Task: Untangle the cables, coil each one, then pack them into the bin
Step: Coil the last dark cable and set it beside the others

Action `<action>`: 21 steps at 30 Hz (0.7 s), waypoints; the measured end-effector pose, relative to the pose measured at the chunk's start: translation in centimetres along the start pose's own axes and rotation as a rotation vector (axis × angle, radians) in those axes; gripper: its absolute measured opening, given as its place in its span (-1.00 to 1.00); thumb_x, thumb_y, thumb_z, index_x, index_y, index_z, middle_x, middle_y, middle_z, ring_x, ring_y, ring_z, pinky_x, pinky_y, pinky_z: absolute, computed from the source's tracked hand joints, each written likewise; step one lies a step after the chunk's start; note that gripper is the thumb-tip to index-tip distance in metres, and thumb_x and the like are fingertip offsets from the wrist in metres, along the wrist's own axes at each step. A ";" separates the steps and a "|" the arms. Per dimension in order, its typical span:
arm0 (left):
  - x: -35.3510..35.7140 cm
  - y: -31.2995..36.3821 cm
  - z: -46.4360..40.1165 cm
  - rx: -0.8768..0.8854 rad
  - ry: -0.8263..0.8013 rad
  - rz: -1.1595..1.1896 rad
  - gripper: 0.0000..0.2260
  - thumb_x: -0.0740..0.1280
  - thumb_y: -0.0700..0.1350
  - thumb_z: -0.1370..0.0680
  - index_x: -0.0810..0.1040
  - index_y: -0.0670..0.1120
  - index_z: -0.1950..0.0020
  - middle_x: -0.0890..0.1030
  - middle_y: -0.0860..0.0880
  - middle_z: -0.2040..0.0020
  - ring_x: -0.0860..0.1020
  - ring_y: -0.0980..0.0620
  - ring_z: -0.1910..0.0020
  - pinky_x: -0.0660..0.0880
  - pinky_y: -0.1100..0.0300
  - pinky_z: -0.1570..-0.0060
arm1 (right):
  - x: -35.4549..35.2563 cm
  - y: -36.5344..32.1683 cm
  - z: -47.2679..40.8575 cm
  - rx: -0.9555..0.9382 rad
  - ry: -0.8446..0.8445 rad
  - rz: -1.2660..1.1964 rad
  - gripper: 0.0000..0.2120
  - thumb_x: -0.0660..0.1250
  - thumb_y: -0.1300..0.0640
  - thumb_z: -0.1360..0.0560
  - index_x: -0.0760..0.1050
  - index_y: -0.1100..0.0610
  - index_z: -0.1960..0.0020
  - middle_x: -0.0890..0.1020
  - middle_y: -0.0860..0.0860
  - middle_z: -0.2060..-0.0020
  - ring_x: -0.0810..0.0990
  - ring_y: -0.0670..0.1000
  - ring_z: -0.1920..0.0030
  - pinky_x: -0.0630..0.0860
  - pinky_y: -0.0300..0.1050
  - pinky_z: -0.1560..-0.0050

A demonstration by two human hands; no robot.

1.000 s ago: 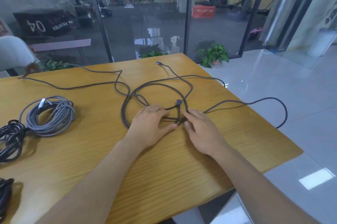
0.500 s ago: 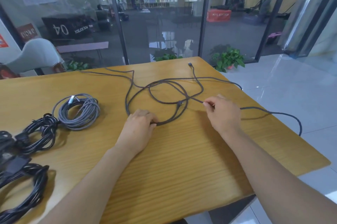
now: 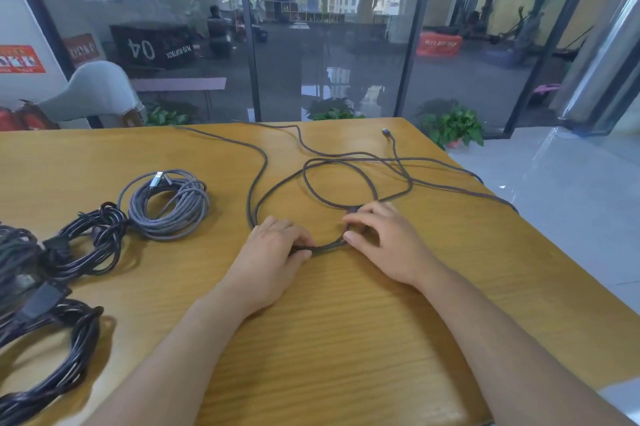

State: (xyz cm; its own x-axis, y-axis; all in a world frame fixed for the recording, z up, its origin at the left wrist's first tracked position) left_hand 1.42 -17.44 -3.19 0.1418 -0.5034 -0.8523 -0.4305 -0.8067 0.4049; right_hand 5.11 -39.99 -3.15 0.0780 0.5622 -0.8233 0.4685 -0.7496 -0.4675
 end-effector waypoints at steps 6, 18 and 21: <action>-0.9 -1.1 0.1 -0.049 0.012 0.034 -0.96 0.42 -0.05 -0.61 0.59 0.07 -0.03 0.56 0.16 0.04 0.45 0.08 -0.07 0.44 0.06 -0.19 | -0.1 -0.8 0.4 -0.096 -0.030 -0.051 -0.79 0.47 -0.04 -0.56 0.58 -0.14 -0.18 0.59 -0.26 -0.05 0.52 -0.23 -0.16 0.42 -0.27 -0.21; -1.3 -1.2 0.3 -0.147 0.009 0.104 -0.25 0.44 0.03 -0.60 0.09 0.15 -0.68 -0.01 0.19 -0.67 -0.08 0.19 -0.65 -0.06 0.33 -0.50 | -0.3 -1.0 0.4 0.050 0.053 -0.171 -0.91 0.18 0.08 -0.72 0.44 -0.06 -0.09 0.64 -0.14 0.14 0.57 -0.18 0.18 0.44 -0.26 0.14; -1.0 -1.5 0.5 -0.150 -0.037 0.095 -0.27 0.39 0.07 -0.63 0.04 0.21 -0.68 0.01 0.23 -0.67 0.06 0.17 -0.64 0.10 0.26 -0.53 | -0.8 -0.8 0.6 0.087 0.144 -0.290 -0.87 0.24 0.17 -0.70 0.46 -0.05 -0.15 0.69 -0.11 0.16 0.61 -0.11 0.22 0.51 -0.26 0.15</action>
State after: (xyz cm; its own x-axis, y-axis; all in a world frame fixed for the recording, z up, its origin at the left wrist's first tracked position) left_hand 1.45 -15.59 -3.07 0.0728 -0.5699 -0.8185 -0.3022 -0.7947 0.5264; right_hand 4.18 -40.08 -2.30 0.0786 0.7956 -0.6007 0.4127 -0.5745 -0.7069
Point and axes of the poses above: each hand's wrist, its own z-axis away from the middle knuckle, its own x-axis out of the palm, y = z × x, the point moved 4 cm from there along -z, towards the middle knuckle
